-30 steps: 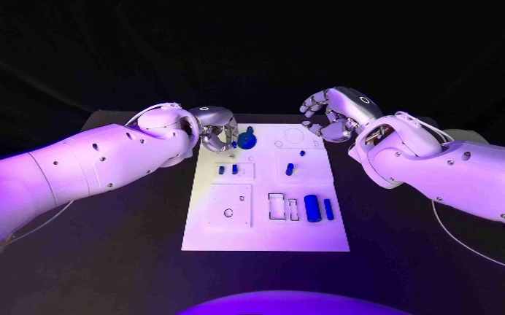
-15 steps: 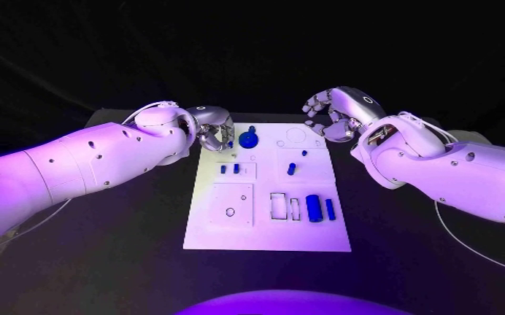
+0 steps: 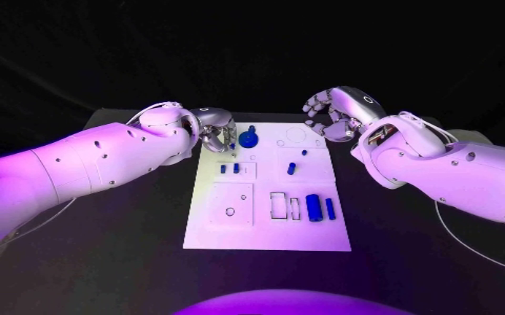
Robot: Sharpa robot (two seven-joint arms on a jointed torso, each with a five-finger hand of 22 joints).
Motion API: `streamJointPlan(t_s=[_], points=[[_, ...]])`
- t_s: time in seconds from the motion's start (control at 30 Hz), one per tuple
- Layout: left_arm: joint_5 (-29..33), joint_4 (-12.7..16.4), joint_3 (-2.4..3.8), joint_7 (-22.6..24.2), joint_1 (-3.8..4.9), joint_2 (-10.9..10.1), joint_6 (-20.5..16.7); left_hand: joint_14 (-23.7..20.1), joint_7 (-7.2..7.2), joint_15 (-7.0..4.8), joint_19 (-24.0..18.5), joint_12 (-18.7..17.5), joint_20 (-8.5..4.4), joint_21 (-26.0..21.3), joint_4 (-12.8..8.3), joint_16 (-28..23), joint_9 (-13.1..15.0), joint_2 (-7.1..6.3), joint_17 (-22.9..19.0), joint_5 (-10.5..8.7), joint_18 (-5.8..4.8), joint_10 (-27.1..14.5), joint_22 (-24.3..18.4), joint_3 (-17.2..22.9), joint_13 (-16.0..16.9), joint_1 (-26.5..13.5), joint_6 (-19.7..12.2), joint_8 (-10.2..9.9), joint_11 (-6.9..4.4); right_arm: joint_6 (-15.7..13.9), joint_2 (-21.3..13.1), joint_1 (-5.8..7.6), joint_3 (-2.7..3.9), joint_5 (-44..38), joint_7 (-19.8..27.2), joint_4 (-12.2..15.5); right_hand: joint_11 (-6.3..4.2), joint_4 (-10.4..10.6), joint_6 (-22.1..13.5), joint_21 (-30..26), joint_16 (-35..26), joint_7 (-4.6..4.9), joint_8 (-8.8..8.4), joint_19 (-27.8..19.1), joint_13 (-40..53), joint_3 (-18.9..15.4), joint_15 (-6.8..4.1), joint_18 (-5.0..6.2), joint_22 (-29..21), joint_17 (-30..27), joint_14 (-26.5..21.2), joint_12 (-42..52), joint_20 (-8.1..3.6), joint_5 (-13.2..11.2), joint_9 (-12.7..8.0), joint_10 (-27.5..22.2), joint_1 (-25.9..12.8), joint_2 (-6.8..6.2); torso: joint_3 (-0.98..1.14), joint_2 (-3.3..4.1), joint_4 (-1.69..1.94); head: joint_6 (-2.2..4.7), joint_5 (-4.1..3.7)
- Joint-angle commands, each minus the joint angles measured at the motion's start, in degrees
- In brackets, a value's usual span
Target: Assemble the parts on the task board
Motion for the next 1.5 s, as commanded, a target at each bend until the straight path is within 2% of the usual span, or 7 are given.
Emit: streamJointPlan(t_s=[0.03,0.1,0.17,0.27,0.43,0.5,1.5], points=[[0.5,-0.08,-0.02,0.1,-0.12,0.25,1.15,0.39,-0.11,0.07,0.26,-0.34,-0.18,-0.29,0.11,0.2,0.06,0.09,-0.05,-0.11,-0.43,0.46,-0.03,-0.2,0.08,-0.36,0.24,-0.11,-0.09,0.16,0.0,-0.01,0.03,-0.35,0.15,0.04,-0.01,0.07,0.13,0.3,0.32,0.31,-0.24,-0.01,-0.05,0.3,0.4,-0.37,2.56,3.05,3.42,-0.11,0.14,0.31,-0.02,0.33,-0.52,0.04,-0.01,0.0,-0.01,-0.04,-0.17],[0.62,-0.11,-0.05,0.21,-0.22,0.35,1.14,0.39,-0.14,0.04,0.27,-0.39,-0.19,-0.28,0.09,0.19,0.07,0.17,-0.08,-0.08,-0.43,0.51,-0.01,-0.16,0.08,-0.29,0.28,-0.1,-0.13,0.16,0.0,-0.01,0.03,-0.34,0.15,0.05,-0.01,0.07,0.13,0.3,0.32,0.31,-0.24,-0.01,-0.05,0.3,0.4,-0.37,2.56,3.05,3.42,-0.11,0.14,0.31,-0.02,0.33,-0.52,0.04,-0.03,0.02,0.02,-0.3,-0.2],[0.72,-0.14,-0.07,0.32,-0.29,0.42,1.09,0.39,-0.16,0.02,0.27,-0.43,-0.21,-0.3,0.07,0.18,0.08,0.24,-0.11,-0.06,-0.43,0.54,-0.03,-0.13,0.09,-0.23,0.31,-0.09,-0.15,0.15,0.01,-0.01,0.03,-0.34,0.16,0.05,-0.01,0.07,0.13,0.3,0.32,0.31,-0.24,-0.01,-0.05,0.3,0.4,-0.37,2.56,3.05,3.42,-0.11,0.14,0.31,-0.02,0.33,-0.52,0.04,-0.03,0.02,0.05,-0.12,-0.24],[0.93,-0.1,-0.1,0.58,-0.4,0.48,0.86,0.39,-0.16,0.02,0.27,-0.43,-0.21,-0.3,0.07,0.18,0.08,0.24,-0.11,-0.06,-0.43,0.54,-0.03,-0.13,0.09,-0.23,0.31,-0.09,-0.15,0.16,0.02,-0.01,0.03,-0.33,0.17,0.04,-0.01,0.07,0.13,0.3,0.32,0.31,-0.24,-0.01,-0.05,0.3,0.4,-0.37,2.56,3.05,3.42,-0.11,0.14,0.31,-0.02,0.33,-0.52,0.04,-0.06,0.0,0.04,-0.38,-0.28],[1.1,-0.18,-0.14,0.54,-0.49,0.53,0.94,0.42,-0.2,-0.02,0.33,-0.51,-0.25,-0.25,0.01,0.2,0.11,0.37,-0.07,-0.03,-0.45,0.61,0.05,-0.06,0.1,-0.09,0.39,-0.06,-0.19,0.17,0.04,-0.01,0.03,-0.33,0.15,0.01,-0.01,0.07,0.13,0.3,0.32,0.31,-0.24,-0.01,-0.05,0.3,0.4,-0.37,2.56,3.05,3.42,-0.11,0.14,0.31,-0.02,0.33,-0.52,0.04,-0.08,-0.01,0.11,-0.4,-0.33],[1.13,-0.29,-0.16,0.45,-0.5,0.53,1.11,0.44,-0.2,-0.03,0.34,-0.55,-0.26,-0.25,0.0,0.22,0.12,0.44,-0.03,-0.02,-0.45,0.65,0.05,-0.03,0.11,-0.04,0.42,-0.05,-0.2,0.17,0.06,-0.01,0.03,-0.33,0.17,0.01,-0.01,0.07,0.13,0.3,0.32,0.31,-0.24,-0.01,-0.05,0.3,0.4,-0.37,2.56,3.05,3.42,-0.11,0.14,0.31,-0.02,0.33,-0.52,0.04,-0.03,-0.03,0.05,-0.48,-0.2],[1.37,-1.18,-0.52,0.62,-0.94,1.02,1.93,0.44,-0.22,-0.06,0.33,-0.7,-0.31,-0.29,-0.09,0.21,0.13,0.51,-0.06,-0.03,-0.44,0.7,-0.01,0.01,0.13,0.1,0.43,-0.06,-0.21,0.23,0.2,-0.04,0.03,-0.23,0.22,-0.13,-0.01,0.07,0.13,0.3,0.32,0.31,-0.24,-0.01,-0.05,0.3,0.4,-0.37,2.56,3.05,3.42,-0.11,0.14,0.31,-0.02,0.33,-0.52,0.04,-0.04,-0.02,0.05,-0.49,-0.32]])
